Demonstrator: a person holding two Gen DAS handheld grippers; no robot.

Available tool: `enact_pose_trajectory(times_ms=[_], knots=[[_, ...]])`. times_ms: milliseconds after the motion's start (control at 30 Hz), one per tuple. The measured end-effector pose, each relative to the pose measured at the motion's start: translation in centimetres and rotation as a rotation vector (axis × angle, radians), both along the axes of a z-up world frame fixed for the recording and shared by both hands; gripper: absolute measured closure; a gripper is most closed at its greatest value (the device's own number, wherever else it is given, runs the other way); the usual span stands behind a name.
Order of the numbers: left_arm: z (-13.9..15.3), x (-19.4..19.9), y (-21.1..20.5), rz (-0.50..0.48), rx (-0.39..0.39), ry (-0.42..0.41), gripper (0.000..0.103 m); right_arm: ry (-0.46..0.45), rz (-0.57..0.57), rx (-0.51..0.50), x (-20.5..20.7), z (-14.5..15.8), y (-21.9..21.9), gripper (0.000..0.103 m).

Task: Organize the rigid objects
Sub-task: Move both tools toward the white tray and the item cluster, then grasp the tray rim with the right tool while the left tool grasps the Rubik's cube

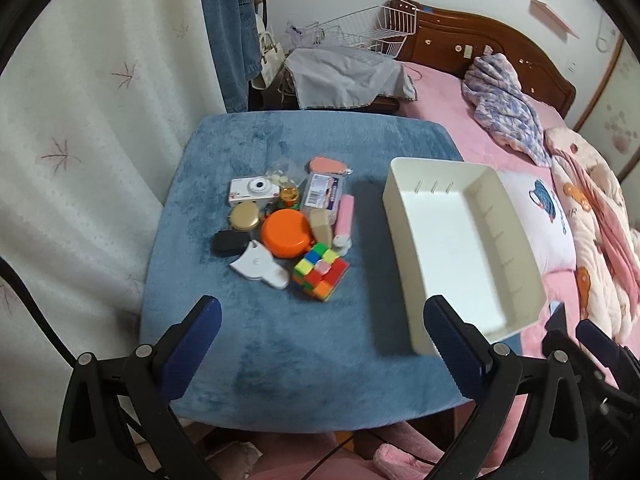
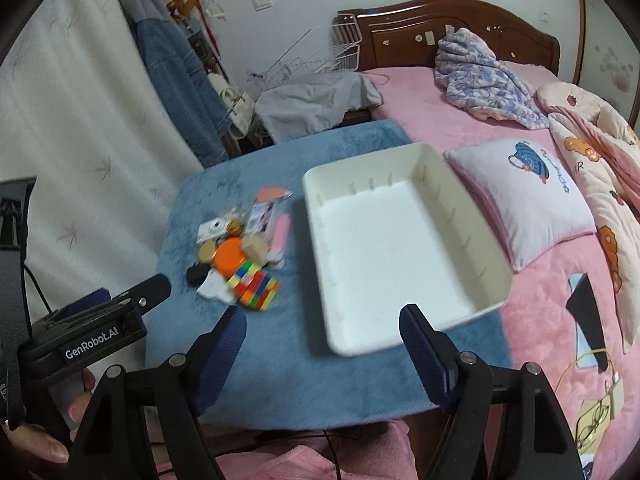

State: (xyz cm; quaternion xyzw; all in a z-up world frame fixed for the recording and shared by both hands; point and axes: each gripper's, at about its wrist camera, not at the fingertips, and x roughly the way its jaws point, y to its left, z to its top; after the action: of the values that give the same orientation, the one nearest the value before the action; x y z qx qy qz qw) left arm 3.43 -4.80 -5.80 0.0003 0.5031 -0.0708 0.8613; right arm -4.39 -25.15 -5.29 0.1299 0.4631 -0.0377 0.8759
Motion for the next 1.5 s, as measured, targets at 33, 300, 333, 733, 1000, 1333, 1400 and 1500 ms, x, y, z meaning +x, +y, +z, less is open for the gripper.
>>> enact_pose_trajectory(times_ms=[33,300,333,733,1000,1333,1400,1500], knots=[[-0.2,0.5,-0.6,0.009,-0.004,0.009,0.002,0.004,-0.006,0.008,0.5,-0.1,-1.2,0.026],[-2.7,4.8,-3.3,0.118,0.01,0.152,0.002,0.101,-0.068,0.067,4.8,-2.6,-9.3,0.03],[-3.2,5.4,-3.5,0.135,0.012,0.172,0.002,0.114,-0.073,0.079,5.4,-3.0,-10.3,0.03],[-9.5,9.8,-2.7,0.387,0.032,0.368,0.002,0.286,-0.037,0.092,12.2,-8.0,-17.6,0.032],[-12.9,11.6,-1.2,0.533,-0.016,0.469,0.002,0.374,0.003,0.061,14.7,-11.1,-19.8,0.037],[-17.3,11.5,0.1,0.62,-0.037,0.591,0.007,0.514,0.049,0.049,15.3,-16.1,-20.9,0.066],[-17.8,11.4,0.4,0.63,-0.083,0.602,0.008,0.543,0.052,0.062,15.4,-17.0,-20.9,0.074],[-18.1,11.3,0.7,0.639,-0.124,0.611,0.008,0.578,0.073,0.061,15.4,-18.3,-20.6,0.085]])
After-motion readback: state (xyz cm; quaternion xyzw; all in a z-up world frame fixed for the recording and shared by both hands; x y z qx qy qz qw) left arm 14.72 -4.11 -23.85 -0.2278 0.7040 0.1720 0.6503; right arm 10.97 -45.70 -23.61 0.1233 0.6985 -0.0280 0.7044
